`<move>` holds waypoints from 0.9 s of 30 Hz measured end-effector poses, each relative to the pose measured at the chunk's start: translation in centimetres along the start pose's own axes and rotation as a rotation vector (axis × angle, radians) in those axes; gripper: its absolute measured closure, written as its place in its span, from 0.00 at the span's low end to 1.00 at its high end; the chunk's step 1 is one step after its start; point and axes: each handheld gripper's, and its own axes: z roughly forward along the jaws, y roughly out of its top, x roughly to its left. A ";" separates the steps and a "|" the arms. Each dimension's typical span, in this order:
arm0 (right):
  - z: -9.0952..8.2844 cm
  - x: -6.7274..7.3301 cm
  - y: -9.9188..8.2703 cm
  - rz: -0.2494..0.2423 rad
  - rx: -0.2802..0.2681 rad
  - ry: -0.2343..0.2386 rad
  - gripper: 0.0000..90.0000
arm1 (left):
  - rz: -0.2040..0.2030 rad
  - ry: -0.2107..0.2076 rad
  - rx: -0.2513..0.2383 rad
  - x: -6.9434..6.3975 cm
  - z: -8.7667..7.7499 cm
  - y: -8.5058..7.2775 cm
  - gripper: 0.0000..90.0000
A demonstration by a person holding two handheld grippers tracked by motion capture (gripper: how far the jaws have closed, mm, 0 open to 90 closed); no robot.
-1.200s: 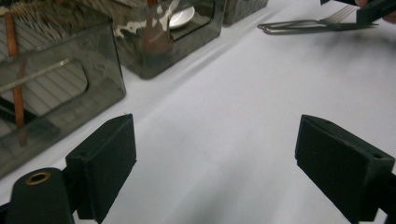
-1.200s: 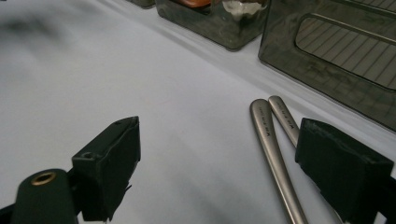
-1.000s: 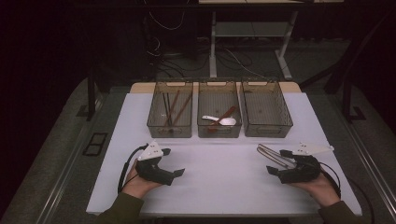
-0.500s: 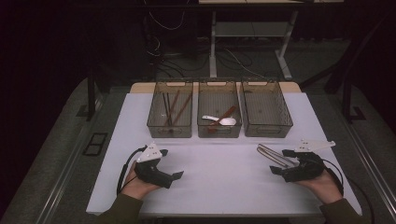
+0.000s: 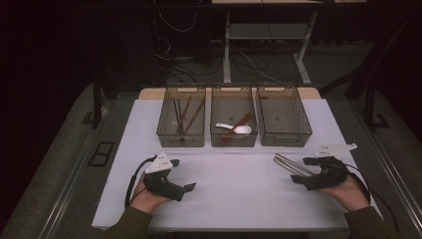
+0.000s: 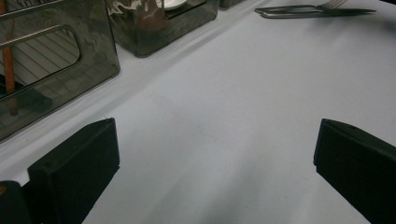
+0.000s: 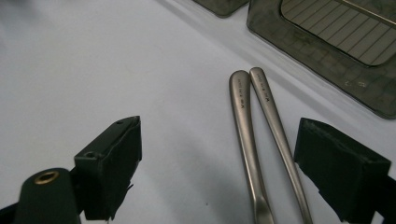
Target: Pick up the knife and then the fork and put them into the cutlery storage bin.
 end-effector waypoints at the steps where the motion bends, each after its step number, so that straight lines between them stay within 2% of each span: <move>1: 0.0 -0.1 0.0 0.000 -0.004 -0.002 0.17 | -0.001 -0.003 0.001 0.0 0.0 0.0 0.00; 4: 0.0 -0.3 0.1 -0.002 0.005 -0.012 0.17 | 0.003 -0.009 0.009 -0.1 0.1 0.0 0.00; 9: 0.0 -0.8 0.4 -0.032 0.044 -0.035 0.17 | -0.001 -0.011 0.006 -0.2 0.2 0.0 0.00; 16: -0.3 -1.8 1.1 -0.035 0.076 -0.025 0.18 | 0.003 -0.018 0.006 -0.3 0.3 0.0 0.00; 17: -0.3 -1.8 1.2 -0.033 0.093 -0.030 0.18 | 0.003 -0.018 0.007 -0.2 0.3 0.0 0.00; 20: -0.2 -2.1 1.4 -0.041 0.117 -0.035 0.25 | 0.004 -0.020 0.004 -0.3 0.3 0.0 0.00; 27: 0.3 -3.1 2.0 -0.076 0.211 -0.050 0.39 | 0.003 -0.022 0.007 -0.3 0.3 0.1 0.00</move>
